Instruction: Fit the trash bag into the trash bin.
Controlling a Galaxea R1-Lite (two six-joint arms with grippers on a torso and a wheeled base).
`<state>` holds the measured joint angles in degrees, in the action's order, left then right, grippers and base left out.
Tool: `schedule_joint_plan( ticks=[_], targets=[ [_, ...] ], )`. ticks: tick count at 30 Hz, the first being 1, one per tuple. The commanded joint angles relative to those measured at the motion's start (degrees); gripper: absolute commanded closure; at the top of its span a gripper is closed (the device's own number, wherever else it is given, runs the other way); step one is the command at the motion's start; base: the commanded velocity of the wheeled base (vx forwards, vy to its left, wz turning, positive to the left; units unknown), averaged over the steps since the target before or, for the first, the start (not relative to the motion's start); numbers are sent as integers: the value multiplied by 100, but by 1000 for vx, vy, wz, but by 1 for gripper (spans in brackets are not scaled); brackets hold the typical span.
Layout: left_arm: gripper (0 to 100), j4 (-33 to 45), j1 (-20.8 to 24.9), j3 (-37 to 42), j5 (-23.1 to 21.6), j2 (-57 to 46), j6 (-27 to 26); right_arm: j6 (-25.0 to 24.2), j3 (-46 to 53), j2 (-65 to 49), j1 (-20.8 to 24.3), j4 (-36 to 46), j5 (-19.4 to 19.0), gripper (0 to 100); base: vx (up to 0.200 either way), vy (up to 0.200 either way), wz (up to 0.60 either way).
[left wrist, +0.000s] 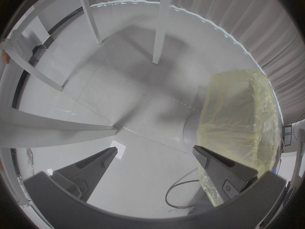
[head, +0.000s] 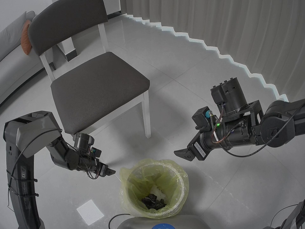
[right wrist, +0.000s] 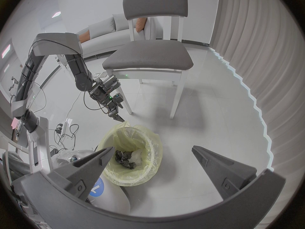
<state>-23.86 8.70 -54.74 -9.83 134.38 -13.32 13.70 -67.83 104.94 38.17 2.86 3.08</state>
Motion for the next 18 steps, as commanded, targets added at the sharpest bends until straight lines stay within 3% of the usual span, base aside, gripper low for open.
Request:
schedule_joint_plan(
  ticks=[1,4,12,18],
  targets=[
    [0,-743,360,1132,-239,-904,84,10,-2,-17,59,-5,-1,0,0,0,0],
    [0,-1077,685,1475,-213,-931,172,10,-2,-17,77,-5,-1,0,0,0,0],
    [0,-1385,975,1422,-169,-790,295,10,165,-123,68,-14,-1,0,0,0,0],
    [0,-1394,958,1246,-19,-412,287,10,173,-114,68,-5,-1,0,0,0,0]
  ],
)
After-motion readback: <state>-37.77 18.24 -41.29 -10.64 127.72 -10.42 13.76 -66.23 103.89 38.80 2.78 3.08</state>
